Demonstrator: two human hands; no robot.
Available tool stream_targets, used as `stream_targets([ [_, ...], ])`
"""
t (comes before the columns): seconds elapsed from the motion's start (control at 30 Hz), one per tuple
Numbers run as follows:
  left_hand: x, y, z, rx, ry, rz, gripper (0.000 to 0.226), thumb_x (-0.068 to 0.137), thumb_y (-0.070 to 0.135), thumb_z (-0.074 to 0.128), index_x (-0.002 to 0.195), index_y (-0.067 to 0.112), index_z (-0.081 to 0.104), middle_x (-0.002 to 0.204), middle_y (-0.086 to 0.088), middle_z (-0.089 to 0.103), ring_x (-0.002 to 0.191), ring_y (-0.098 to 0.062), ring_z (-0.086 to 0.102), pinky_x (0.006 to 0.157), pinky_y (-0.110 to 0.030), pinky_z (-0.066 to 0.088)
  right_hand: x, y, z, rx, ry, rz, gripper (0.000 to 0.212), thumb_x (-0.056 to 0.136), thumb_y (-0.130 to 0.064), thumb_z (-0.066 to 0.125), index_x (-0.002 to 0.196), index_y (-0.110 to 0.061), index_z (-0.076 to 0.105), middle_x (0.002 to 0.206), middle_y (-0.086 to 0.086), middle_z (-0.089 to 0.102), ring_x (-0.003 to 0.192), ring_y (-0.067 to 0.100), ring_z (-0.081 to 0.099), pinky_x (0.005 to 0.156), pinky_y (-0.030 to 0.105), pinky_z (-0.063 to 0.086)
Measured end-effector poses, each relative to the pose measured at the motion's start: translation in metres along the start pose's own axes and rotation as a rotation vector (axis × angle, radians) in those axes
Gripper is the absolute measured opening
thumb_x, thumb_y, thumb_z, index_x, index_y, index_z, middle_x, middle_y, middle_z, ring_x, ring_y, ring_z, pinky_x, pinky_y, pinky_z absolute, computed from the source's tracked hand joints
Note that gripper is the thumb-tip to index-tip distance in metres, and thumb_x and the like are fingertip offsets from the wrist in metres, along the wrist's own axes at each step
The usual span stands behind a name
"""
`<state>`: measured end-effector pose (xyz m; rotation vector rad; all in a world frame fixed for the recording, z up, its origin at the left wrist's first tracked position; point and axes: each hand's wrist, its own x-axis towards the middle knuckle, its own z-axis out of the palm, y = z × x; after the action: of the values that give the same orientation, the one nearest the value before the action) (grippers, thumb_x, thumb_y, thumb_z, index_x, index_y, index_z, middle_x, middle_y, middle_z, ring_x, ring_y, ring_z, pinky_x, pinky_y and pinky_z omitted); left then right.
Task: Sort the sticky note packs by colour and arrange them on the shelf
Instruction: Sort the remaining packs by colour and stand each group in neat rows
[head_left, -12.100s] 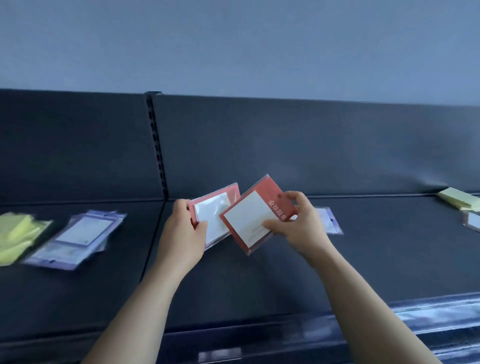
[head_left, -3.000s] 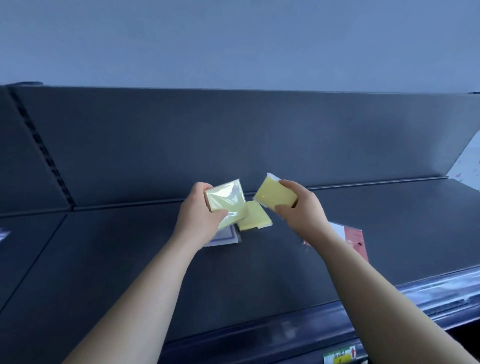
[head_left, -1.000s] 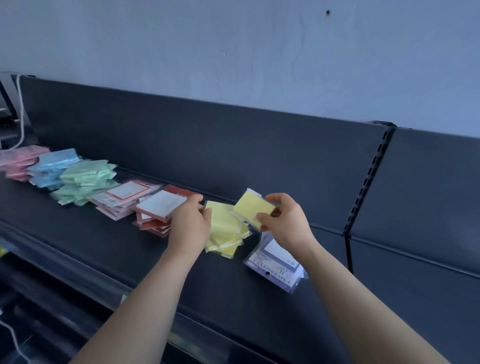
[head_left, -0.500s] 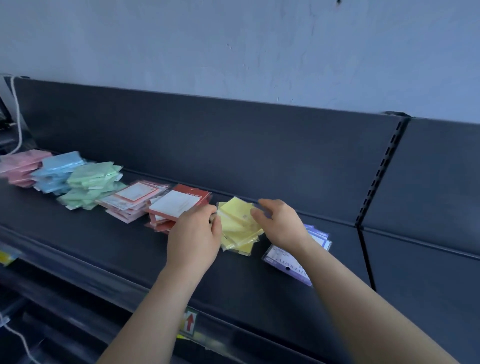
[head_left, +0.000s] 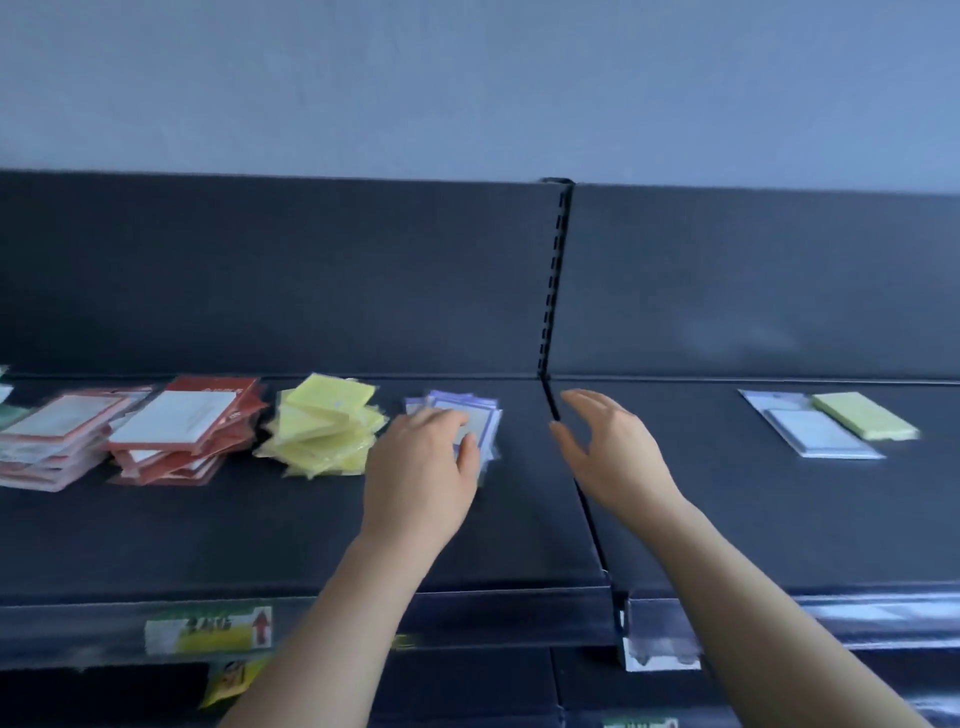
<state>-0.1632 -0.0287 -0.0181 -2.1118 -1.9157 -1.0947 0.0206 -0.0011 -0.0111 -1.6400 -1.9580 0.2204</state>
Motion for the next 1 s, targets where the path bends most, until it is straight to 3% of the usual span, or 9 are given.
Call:
stream_targets([
  [0.07,0.000,0.020,0.011,-0.031,-0.004,0.034,0.014,0.088,0.019,0.062,0.092,0.010,0.072,0.091,-0.002,0.071,0.087,-0.027,0.063,0.071,-0.031,0.048,-0.007,0.023,-0.012,-0.024,0.026,0.037,0.045,0.098,-0.029,0.050,0.140,-0.012,0.048,0.145,0.000,0.047,0.132,0.018,0.044,0.108,0.025,0.029],
  [0.17,0.000,0.052,0.032,-0.100,-0.033,0.066,0.025,0.094,0.026,0.055,0.112,0.017,0.069,0.108,0.005,0.069,0.104,-0.019,0.059,0.084,-0.025,0.042,-0.015,0.061,-0.032,-0.040,0.059,0.101,0.044,0.098,-0.028,0.051,0.138,-0.011,0.049,0.144,0.002,0.048,0.134,0.017,0.041,0.111,0.026,0.025],
  [0.3,0.002,0.105,0.067,-0.145,-0.101,0.117,0.029,0.097,0.032,0.048,0.120,0.022,0.064,0.116,0.011,0.065,0.106,-0.014,0.055,0.083,-0.021,0.038,-0.020,0.122,-0.062,-0.073,0.084,0.169,0.042,0.098,-0.027,0.050,0.137,-0.010,0.051,0.142,0.004,0.050,0.134,0.020,0.042,0.108,0.028,0.029],
  [0.5,0.019,0.198,0.128,-0.180,-0.206,0.099,0.031,0.098,0.033,0.047,0.123,0.023,0.061,0.119,0.010,0.062,0.108,-0.014,0.053,0.085,-0.023,0.039,-0.021,0.224,-0.118,-0.135,0.064,0.290,0.030,0.097,-0.018,0.047,0.115,0.002,0.059,0.122,0.012,0.061,0.111,0.032,0.052,0.084,0.036,0.043],
  [0.6,0.031,0.241,0.159,-0.152,-0.264,0.095,0.030,0.097,0.032,0.047,0.121,0.021,0.061,0.117,0.006,0.063,0.107,-0.018,0.054,0.088,-0.029,0.044,-0.016,0.277,-0.140,-0.187,0.021,0.273,0.033,0.098,-0.018,0.044,0.125,-0.005,0.057,0.131,0.009,0.057,0.118,0.032,0.051,0.091,0.034,0.040],
  [0.7,0.043,0.275,0.186,-0.130,-0.327,0.062,0.027,0.097,0.030,0.047,0.114,0.016,0.062,0.110,0.001,0.063,0.104,-0.021,0.054,0.085,-0.034,0.047,-0.004,0.322,-0.153,-0.228,-0.052,0.271,0.031,0.098,-0.013,0.040,0.122,-0.001,0.056,0.129,0.015,0.055,0.118,0.035,0.049,0.095,0.035,0.038],
  [0.8,0.050,0.297,0.210,-0.099,-0.376,0.025,0.027,0.097,0.030,0.046,0.110,0.012,0.061,0.107,-0.002,0.061,0.102,-0.024,0.054,0.082,-0.036,0.048,0.006,0.349,-0.159,-0.241,-0.139,0.211,0.038,0.099,-0.010,0.037,0.135,-0.006,0.048,0.147,0.014,0.041,0.135,0.029,0.036,0.106,0.031,0.029],
  [0.87,0.054,0.309,0.223,-0.086,-0.411,0.017,0.032,0.098,0.031,0.044,0.118,0.010,0.058,0.118,-0.004,0.059,0.108,-0.025,0.052,0.088,-0.037,0.046,0.012,0.360,-0.160,-0.227,-0.201,0.152,0.040,0.099,-0.009,0.035,0.137,-0.011,0.047,0.148,0.010,0.040,0.136,0.025,0.034,0.107,0.026,0.024],
  [1.0,0.063,0.334,0.245,-0.016,-0.489,0.076,0.043,0.100,0.040,0.040,0.133,0.013,0.046,0.137,-0.003,0.049,0.123,-0.025,0.043,0.097,-0.033,0.038,0.015,0.378,-0.165,-0.188,-0.221,0.081,0.042,0.098,-0.010,0.036,0.135,-0.019,0.054,0.146,-0.001,0.045,0.135,0.020,0.039,0.109,0.024,0.027],
])
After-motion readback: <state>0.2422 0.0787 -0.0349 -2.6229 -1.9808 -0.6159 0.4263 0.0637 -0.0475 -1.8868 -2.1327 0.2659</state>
